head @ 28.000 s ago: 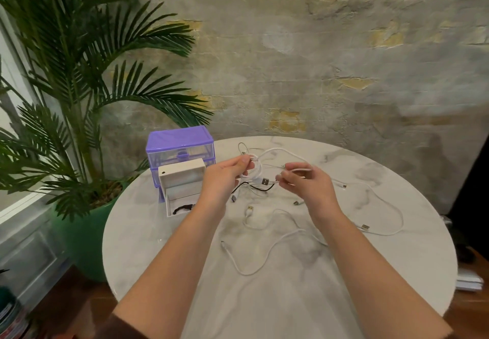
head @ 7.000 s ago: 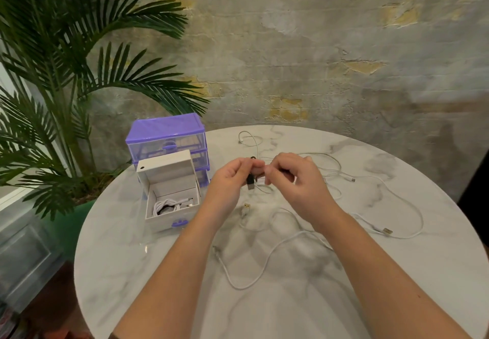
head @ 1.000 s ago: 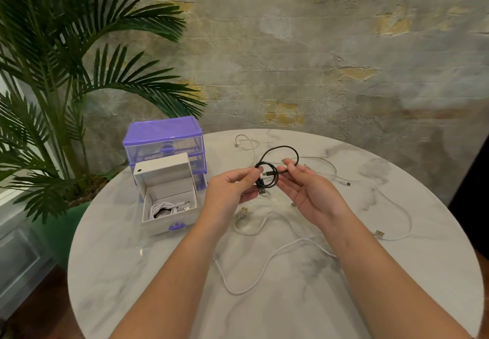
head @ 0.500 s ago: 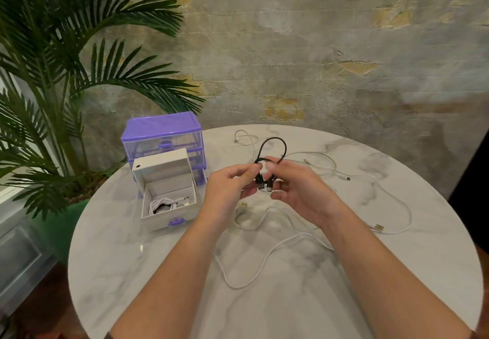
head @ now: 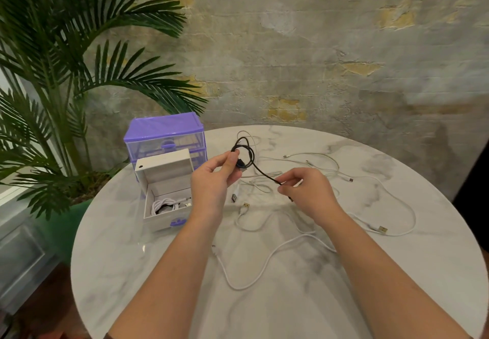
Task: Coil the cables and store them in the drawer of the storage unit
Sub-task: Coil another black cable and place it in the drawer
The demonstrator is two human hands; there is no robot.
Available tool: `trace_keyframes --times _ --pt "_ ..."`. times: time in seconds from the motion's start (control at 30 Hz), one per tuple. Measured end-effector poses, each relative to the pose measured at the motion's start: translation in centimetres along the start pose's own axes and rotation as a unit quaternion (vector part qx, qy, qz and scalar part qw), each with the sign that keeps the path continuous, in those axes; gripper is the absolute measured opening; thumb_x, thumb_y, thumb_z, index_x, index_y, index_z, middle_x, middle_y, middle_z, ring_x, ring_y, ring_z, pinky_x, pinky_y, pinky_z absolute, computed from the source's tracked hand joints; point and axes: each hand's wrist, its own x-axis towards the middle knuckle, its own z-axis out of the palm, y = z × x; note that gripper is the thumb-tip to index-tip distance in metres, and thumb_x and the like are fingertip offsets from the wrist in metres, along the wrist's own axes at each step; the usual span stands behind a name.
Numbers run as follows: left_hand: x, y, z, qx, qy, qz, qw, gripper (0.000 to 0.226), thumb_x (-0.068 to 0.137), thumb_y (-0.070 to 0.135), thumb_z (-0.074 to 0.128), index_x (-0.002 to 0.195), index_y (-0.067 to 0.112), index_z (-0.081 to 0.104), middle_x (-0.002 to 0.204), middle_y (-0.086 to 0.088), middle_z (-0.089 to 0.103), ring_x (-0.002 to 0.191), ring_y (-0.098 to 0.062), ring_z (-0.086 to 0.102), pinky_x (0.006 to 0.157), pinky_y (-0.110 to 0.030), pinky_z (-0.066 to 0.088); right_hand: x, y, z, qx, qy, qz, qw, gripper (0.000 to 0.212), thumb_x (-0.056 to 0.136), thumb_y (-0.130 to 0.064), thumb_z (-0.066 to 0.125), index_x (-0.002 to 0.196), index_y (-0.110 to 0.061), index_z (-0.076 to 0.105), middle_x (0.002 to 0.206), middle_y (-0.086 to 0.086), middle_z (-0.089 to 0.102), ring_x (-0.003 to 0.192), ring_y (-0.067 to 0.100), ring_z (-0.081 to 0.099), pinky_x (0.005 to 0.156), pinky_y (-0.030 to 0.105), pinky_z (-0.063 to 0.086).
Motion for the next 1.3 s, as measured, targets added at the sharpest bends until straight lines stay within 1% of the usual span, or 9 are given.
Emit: trace_keyframes --times 0.23,0.37,0.43,0.5,0.67,0.77,0.9,1.07,1.3 --pt "0.3 -0.2 -0.2 -0.011 0.017 0.017 1.000 0.020 0.086 0.015 0.071 0.104 0.006 0.072 0.089 -0.006 0.073 0.070 -0.006 0.069 0.071 -0.019 0.056 0.1 0.2 -1.0 -0.173 0.058 0.039 0.983 0.027 0.084 -0.016 0.063 0.072 -0.040 0.060 0.086 -0.011 0.069 0.092 0.017 0.062 0.082 0.034 0.049" --pt "0.4 -0.3 -0.2 -0.015 0.024 0.019 0.999 0.023 0.086 0.018 0.071 0.105 0.004 0.071 0.092 -0.007 0.072 0.071 -0.006 0.069 0.070 -0.019 0.056 -0.1 -0.2 -0.3 -0.200 0.011 -0.041 0.979 0.012 0.084 -0.040 0.068 0.096 -0.040 0.066 0.104 -0.016 0.058 0.111 0.011 0.040 0.094 0.033 0.029" --pt "0.1 -0.5 0.0 -0.004 0.010 0.015 1.000 0.025 0.086 0.019 0.071 0.106 0.003 0.071 0.098 -0.011 0.072 0.074 -0.008 0.069 0.071 -0.020 0.056 -0.6 -0.8 0.4 -0.182 -0.005 -0.068 0.981 0.033 0.080 -0.060 0.065 0.106 -0.041 0.065 0.109 -0.019 0.048 0.110 0.004 0.027 0.096 0.034 0.021" --pt "-0.4 -0.8 0.5 0.002 -0.015 0.005 1.000 0.023 0.087 0.019 0.070 0.104 0.004 0.071 0.100 -0.013 0.072 0.080 -0.013 0.070 0.071 -0.021 0.056 -1.0 -1.5 1.0 -0.137 0.022 -0.100 0.985 0.038 0.079 -0.067 0.061 0.107 -0.041 0.065 0.109 -0.022 0.049 0.110 0.003 0.029 0.091 0.030 0.019" --pt "-1.3 -0.9 1.4 -0.004 -0.058 -0.005 0.998 0.018 0.088 0.016 0.068 0.103 0.005 0.071 0.099 -0.011 0.072 0.083 -0.015 0.071 0.068 -0.020 0.056 -0.8 -1.8 1.0 0.013 0.069 -0.123 0.990 0.005 0.087 -0.038 0.068 0.089 -0.034 0.068 0.088 -0.014 0.068 0.087 0.000 0.053 0.082 0.026 0.037" --pt "-1.3 -0.8 1.4 0.002 -0.063 0.001 0.998 0.017 0.089 0.015 0.067 0.102 0.006 0.071 0.097 -0.010 0.071 0.080 -0.012 0.071 0.066 -0.020 0.055 -0.6 -1.7 0.6 0.084 0.039 -0.114 0.989 0.007 0.087 -0.023 0.070 0.086 -0.030 0.069 0.078 -0.001 0.067 0.068 0.000 0.054 0.070 0.017 0.041" --pt "-1.2 -0.7 1.3 0.022 -0.055 0.028 0.998 0.013 0.091 0.017 0.064 0.101 0.009 0.069 0.097 -0.008 0.071 0.080 -0.013 0.071 0.066 -0.022 0.056 -0.3 -1.5 0.8 0.034 0.043 -0.134 0.989 0.027 0.089 -0.024 0.067 0.079 -0.047 0.059 0.075 -0.013 0.056 0.072 -0.003 0.052 0.091 0.045 0.041" --pt "-1.3 -1.1 1.5 0.074 -0.099 0.054 0.991 0.008 0.097 0.017 0.054 0.102 0.014 0.059 0.095 0.002 0.073 0.080 -0.006 0.069 0.062 -0.021 0.055 -0.4 -1.2 0.7 -0.022 0.094 -0.141 0.985 0.012 0.094 -0.031 0.061 0.092 -0.042 0.065 0.083 -0.011 0.053 0.081 -0.005 0.049 0.076 0.030 0.016" --pt "-1.4 -1.9 1.7 0.163 -0.165 0.010 0.973 0.014 0.099 0.018 0.052 0.113 0.014 0.053 0.094 0.002 0.073 0.085 -0.014 0.069 0.064 -0.026 0.056 0.1 -0.8 0.5 -0.056 0.155 -0.149 0.975 0.012 0.095 -0.029 0.058 0.096 -0.033 0.069 0.084 -0.009 0.050 0.089 0.009 0.053 0.076 0.027 0.015"
